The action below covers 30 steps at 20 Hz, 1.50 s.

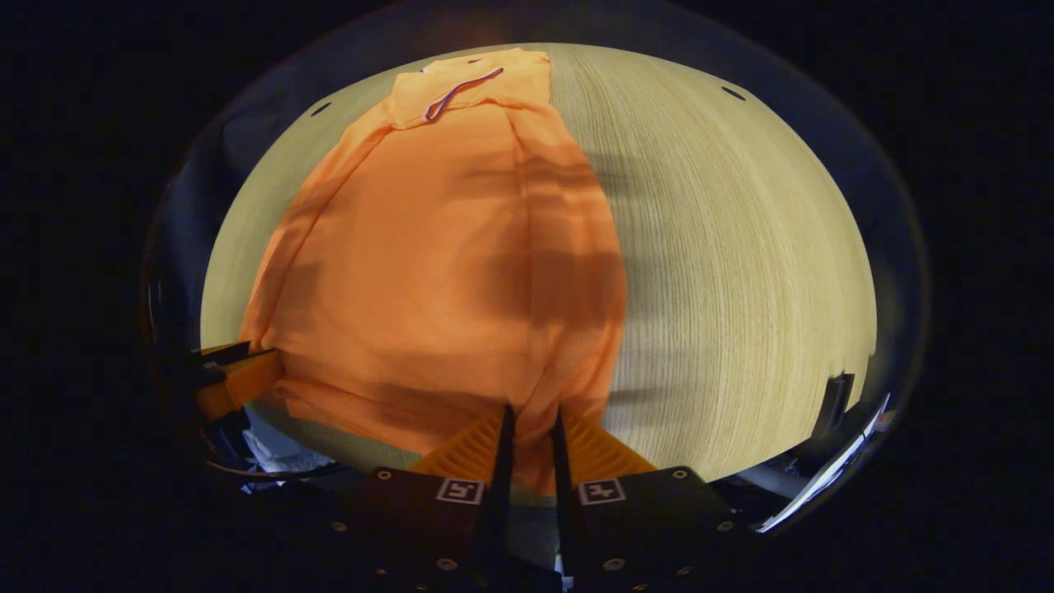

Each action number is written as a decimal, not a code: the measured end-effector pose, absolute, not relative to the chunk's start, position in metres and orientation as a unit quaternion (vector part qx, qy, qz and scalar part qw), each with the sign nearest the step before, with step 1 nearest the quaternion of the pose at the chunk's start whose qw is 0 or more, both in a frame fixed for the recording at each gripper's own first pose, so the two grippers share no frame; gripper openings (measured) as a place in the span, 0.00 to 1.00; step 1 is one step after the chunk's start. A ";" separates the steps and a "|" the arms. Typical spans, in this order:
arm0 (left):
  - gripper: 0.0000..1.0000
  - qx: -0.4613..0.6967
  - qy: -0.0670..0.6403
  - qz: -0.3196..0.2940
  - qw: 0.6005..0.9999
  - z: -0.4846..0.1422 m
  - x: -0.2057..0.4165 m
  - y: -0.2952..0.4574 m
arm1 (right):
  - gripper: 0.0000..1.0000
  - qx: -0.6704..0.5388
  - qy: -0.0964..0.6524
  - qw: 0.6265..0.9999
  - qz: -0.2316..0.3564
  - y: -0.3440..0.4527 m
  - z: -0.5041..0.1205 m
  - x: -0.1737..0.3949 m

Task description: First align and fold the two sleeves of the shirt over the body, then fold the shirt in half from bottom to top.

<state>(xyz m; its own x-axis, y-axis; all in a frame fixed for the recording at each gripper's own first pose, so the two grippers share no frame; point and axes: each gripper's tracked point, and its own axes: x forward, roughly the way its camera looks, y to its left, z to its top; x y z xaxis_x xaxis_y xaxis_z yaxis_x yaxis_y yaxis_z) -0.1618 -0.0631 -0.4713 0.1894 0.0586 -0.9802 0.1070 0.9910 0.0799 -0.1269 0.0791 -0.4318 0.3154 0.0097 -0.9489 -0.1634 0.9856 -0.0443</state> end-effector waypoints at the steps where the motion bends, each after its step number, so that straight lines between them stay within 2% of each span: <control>1: 0.59 0.068 0.627 -0.028 0.775 -0.474 -0.157 -0.065 | 0.24 -0.064 0.580 0.810 0.061 0.080 -0.432 -0.126; 2: 0.33 0.061 0.613 -0.033 0.787 -0.473 -0.154 -0.067 | 0.24 -0.029 0.576 0.814 0.066 0.086 -0.429 -0.126; 3: 0.07 0.056 0.607 -0.036 0.792 -0.475 -0.151 -0.069 | 0.02 -0.006 0.578 0.813 0.069 0.090 -0.434 -0.124; 4: 0.01 0.049 0.598 -0.052 0.798 -0.475 -0.147 -0.072 | 0.02 0.005 0.580 0.811 0.076 0.089 -0.429 -0.126; 6: 0.01 0.024 0.599 -0.065 0.797 -0.477 -0.149 -0.076 | 0.00 0.024 0.577 0.813 0.078 0.090 -0.432 -0.126; 9: 0.01 -0.008 0.607 -0.077 0.791 -0.467 -0.153 -0.083 | 0.00 -0.012 0.557 0.826 0.086 0.089 -0.426 -0.121; 16: 0.01 -0.007 0.554 -0.102 0.826 -0.425 -0.118 -0.090 | 0.00 -0.007 0.503 0.857 0.110 0.102 -0.371 -0.083; 24: 0.01 -0.019 0.481 -0.113 0.869 -0.378 -0.035 -0.106 | 0.00 -0.009 0.424 0.897 0.123 0.106 -0.295 -0.002; 30: 0.00 -0.018 0.440 -0.126 0.889 -0.358 0.045 -0.126 | 0.00 -0.019 0.386 0.913 0.132 0.111 -0.251 0.063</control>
